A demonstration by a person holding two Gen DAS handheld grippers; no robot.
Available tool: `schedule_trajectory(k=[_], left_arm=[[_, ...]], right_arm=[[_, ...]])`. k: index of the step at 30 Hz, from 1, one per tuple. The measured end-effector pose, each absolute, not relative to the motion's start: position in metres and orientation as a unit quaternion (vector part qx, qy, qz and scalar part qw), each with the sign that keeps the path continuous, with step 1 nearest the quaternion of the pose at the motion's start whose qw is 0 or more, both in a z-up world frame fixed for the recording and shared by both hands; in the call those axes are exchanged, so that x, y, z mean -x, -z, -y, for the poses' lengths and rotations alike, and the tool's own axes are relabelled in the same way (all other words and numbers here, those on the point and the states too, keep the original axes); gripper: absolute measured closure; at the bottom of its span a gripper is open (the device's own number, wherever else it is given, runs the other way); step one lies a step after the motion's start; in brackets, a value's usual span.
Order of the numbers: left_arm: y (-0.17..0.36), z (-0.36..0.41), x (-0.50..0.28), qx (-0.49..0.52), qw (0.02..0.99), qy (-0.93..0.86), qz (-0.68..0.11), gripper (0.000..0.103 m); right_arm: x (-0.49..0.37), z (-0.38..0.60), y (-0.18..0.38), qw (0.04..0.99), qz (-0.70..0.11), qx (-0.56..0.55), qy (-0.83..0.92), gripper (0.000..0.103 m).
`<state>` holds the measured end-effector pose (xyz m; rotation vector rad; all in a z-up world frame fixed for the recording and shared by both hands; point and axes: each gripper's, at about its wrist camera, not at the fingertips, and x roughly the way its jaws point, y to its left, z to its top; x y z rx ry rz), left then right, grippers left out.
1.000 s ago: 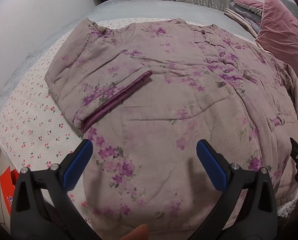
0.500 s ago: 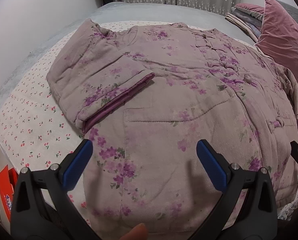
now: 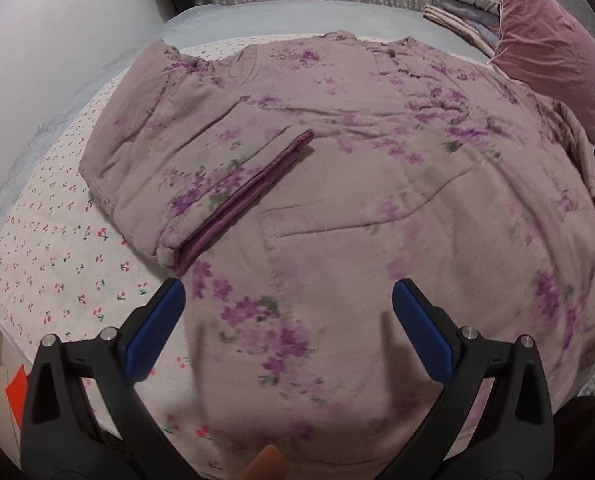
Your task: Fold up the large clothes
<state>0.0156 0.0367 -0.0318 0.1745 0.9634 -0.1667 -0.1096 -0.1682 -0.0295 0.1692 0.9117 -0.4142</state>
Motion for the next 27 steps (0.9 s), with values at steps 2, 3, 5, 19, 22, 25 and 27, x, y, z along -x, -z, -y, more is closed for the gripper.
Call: schedule_trajectory(k=[2, 3, 5, 19, 22, 25, 27], left_arm=[[0.037, -0.046, -0.018, -0.086, 0.876, 0.084, -0.467, 0.000], [0.041, -0.054, -0.020, -0.083, 0.872, 0.092, -0.473, 0.000], [0.048, -0.065, -0.021, -0.072, 0.864, 0.106, -0.486, 0.000], [0.082, -0.123, -0.004, 0.076, 0.791, 0.281, -0.538, 0.000], [0.082, -0.130, 0.004, 0.119, 0.771, 0.312, -0.542, 0.002], [0.089, -0.133, 0.007, 0.183, 0.719, 0.360, -0.565, 0.029], [0.096, -0.134, 0.006, 0.198, 0.708, 0.360, -0.575, 0.057]], right_arm=[[0.114, 0.184, 0.034, 0.870, -0.447, -0.107, 0.179, 0.000], [0.115, 0.191, 0.037, 0.867, -0.451, -0.115, 0.175, 0.000], [0.119, 0.205, 0.042, 0.862, -0.458, -0.129, 0.174, 0.000], [0.127, 0.244, 0.099, 0.835, -0.502, -0.206, 0.085, 0.000], [0.134, 0.248, 0.099, 0.835, -0.496, -0.227, 0.073, 0.000], [0.143, 0.257, 0.098, 0.829, -0.479, -0.281, 0.064, 0.000], [0.151, 0.260, 0.098, 0.823, -0.457, -0.336, 0.037, 0.033]])
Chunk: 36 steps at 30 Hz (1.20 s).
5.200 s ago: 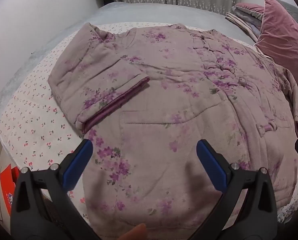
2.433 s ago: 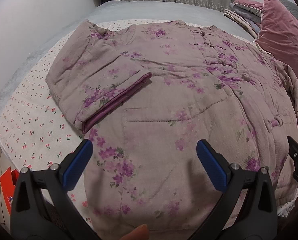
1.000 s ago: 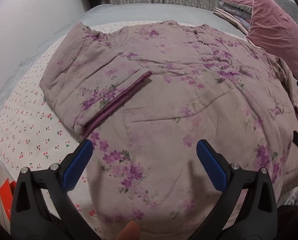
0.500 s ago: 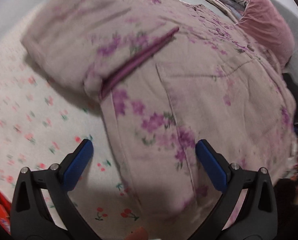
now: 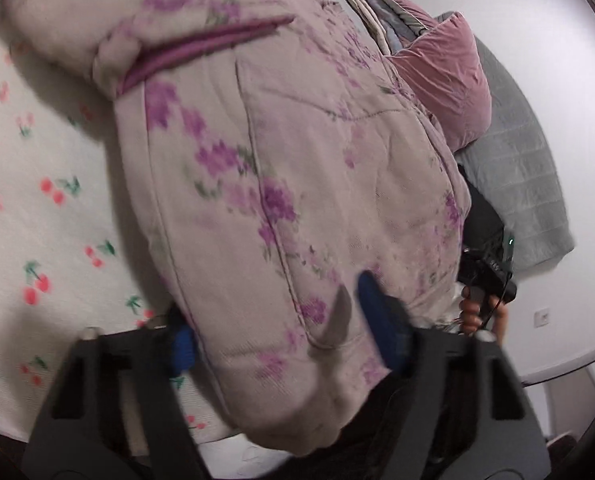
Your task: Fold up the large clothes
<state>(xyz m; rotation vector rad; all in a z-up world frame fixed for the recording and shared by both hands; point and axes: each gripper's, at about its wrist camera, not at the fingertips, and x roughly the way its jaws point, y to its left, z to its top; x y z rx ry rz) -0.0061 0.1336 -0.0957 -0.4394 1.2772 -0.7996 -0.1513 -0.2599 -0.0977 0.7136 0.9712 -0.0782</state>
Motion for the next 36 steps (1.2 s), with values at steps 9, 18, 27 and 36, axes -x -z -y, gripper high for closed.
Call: schedule_trajectory(k=[9, 18, 27, 36], left_arm=[[0.011, -0.181, 0.023, 0.162, 0.788, 0.308, -0.508, 0.087], [0.082, -0.166, 0.026, 0.036, 0.773, 0.244, -0.584, 0.081], [0.083, -0.185, 0.032, 0.076, 0.754, 0.281, -0.588, 0.030], [0.037, -0.161, 0.041, 0.084, 0.756, 0.362, -0.538, 0.081]], right_arm=[[0.187, 0.260, 0.041, 0.862, -0.392, -0.318, 0.048, 0.086], [0.180, 0.265, 0.073, 0.825, -0.503, -0.231, 0.115, 0.080], [0.188, 0.270, 0.081, 0.824, -0.495, -0.260, 0.090, 0.042], [0.218, 0.261, 0.056, 0.833, -0.449, -0.322, 0.002, 0.086]])
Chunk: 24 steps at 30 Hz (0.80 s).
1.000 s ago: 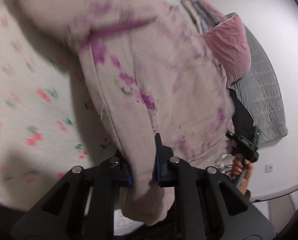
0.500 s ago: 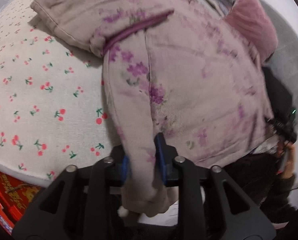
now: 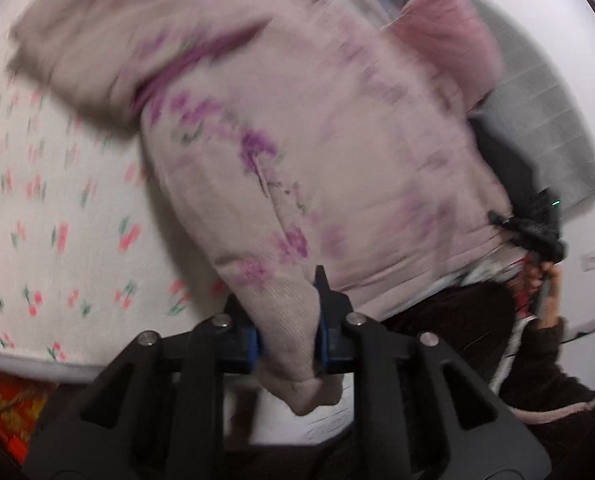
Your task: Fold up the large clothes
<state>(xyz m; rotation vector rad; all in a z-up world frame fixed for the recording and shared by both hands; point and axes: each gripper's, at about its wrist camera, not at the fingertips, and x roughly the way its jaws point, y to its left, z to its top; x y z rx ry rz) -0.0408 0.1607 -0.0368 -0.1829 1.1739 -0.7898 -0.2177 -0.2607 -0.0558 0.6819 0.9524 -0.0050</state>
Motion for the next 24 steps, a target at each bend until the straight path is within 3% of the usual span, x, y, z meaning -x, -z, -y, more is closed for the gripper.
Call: schedule_trajectory(k=[4, 7, 8, 10, 11, 14, 17, 20, 22, 24], left_arm=[[-0.048, -0.186, 0.035, 0.185, 0.780, 0.404, -0.441, 0.082], [-0.070, -0.203, 0.031, 0.250, 0.767, 0.417, -0.418, 0.081], [-0.066, -0.204, 0.032, 0.241, 0.778, 0.399, -0.422, 0.076], [-0.045, -0.184, 0.039, 0.127, 0.823, 0.318, -0.453, 0.058], [-0.024, -0.170, 0.044, 0.043, 0.830, 0.281, -0.480, 0.050], [0.043, -0.144, 0.053, -0.116, 0.798, 0.206, -0.555, 0.051], [0.048, -0.151, 0.060, -0.126, 0.808, 0.197, -0.541, 0.051], [0.018, -0.158, 0.066, -0.103, 0.843, 0.199, -0.490, 0.046], [-0.002, -0.153, 0.067, -0.082, 0.867, 0.213, -0.442, 0.035], [-0.011, -0.137, 0.062, -0.065, 0.878, 0.238, -0.410, 0.026]], right_arm=[[0.241, 0.264, -0.030, 0.871, -0.348, -0.343, -0.044, 0.087], [0.248, 0.261, -0.076, 0.890, -0.303, -0.337, -0.047, 0.088], [0.249, 0.262, -0.084, 0.893, -0.300, -0.335, -0.036, 0.088], [0.247, 0.267, -0.080, 0.894, -0.327, -0.303, 0.039, 0.085], [0.243, 0.265, -0.072, 0.892, -0.350, -0.276, 0.077, 0.078], [0.223, 0.262, -0.018, 0.848, -0.465, -0.204, 0.151, 0.073], [0.226, 0.265, 0.013, 0.825, -0.499, -0.211, 0.164, 0.073], [0.232, 0.263, 0.001, 0.838, -0.481, -0.174, 0.191, 0.073], [0.231, 0.253, -0.011, 0.851, -0.463, -0.153, 0.194, 0.066], [0.220, 0.240, -0.022, 0.867, -0.443, -0.137, 0.181, 0.039]])
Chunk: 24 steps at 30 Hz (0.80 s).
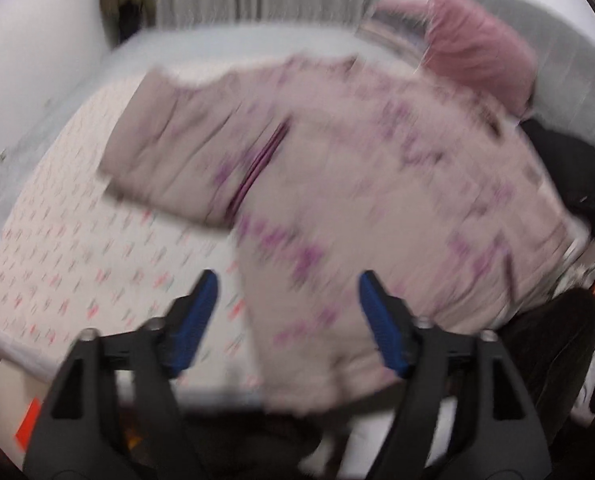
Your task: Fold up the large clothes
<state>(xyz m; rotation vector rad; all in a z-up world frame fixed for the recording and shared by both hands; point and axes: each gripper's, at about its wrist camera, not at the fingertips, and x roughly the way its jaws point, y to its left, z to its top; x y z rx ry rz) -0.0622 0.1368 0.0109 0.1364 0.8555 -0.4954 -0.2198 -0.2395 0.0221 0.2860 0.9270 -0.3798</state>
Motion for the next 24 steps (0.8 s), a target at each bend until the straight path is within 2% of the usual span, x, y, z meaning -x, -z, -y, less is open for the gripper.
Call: schedule_trajectory(k=[1, 6, 10, 12, 16, 19, 21, 24], left_arm=[[-0.013, -0.133, 0.058, -0.061, 0.878, 0.251, -0.404, 0.026], [0.026, -0.078, 0.031, -0.081, 0.855, 0.300, -0.415, 0.026], [0.079, -0.052, 0.041, -0.111, 0.812, 0.301, -0.488, 0.026], [0.076, -0.055, 0.061, -0.132, 0.830, 0.302, -0.450, 0.026], [0.056, -0.073, 0.070, -0.127, 0.813, 0.324, -0.466, 0.026], [0.027, -0.092, 0.064, -0.133, 0.855, 0.280, -0.416, 0.026], [0.015, -0.102, 0.052, -0.148, 0.881, 0.244, -0.378, 0.012], [0.015, -0.110, 0.014, -0.175, 0.894, 0.191, -0.365, 0.010]], right_arm=[[0.217, 0.236, -0.021, 0.875, -0.434, -0.131, 0.171, 0.036], [0.168, 0.190, -0.007, 0.888, -0.437, -0.126, 0.068, 0.035], [0.120, 0.157, 0.016, 0.880, -0.454, -0.136, 0.014, 0.035], [0.104, 0.146, 0.023, 0.881, -0.454, -0.132, 0.005, 0.035], [0.076, 0.126, 0.033, 0.888, -0.444, -0.120, -0.014, 0.035], [0.065, 0.121, 0.048, 0.894, -0.428, -0.131, -0.031, 0.035], [0.056, 0.118, 0.060, 0.891, -0.433, -0.135, -0.026, 0.035], [0.047, 0.108, 0.061, 0.889, -0.443, -0.113, -0.017, 0.035]])
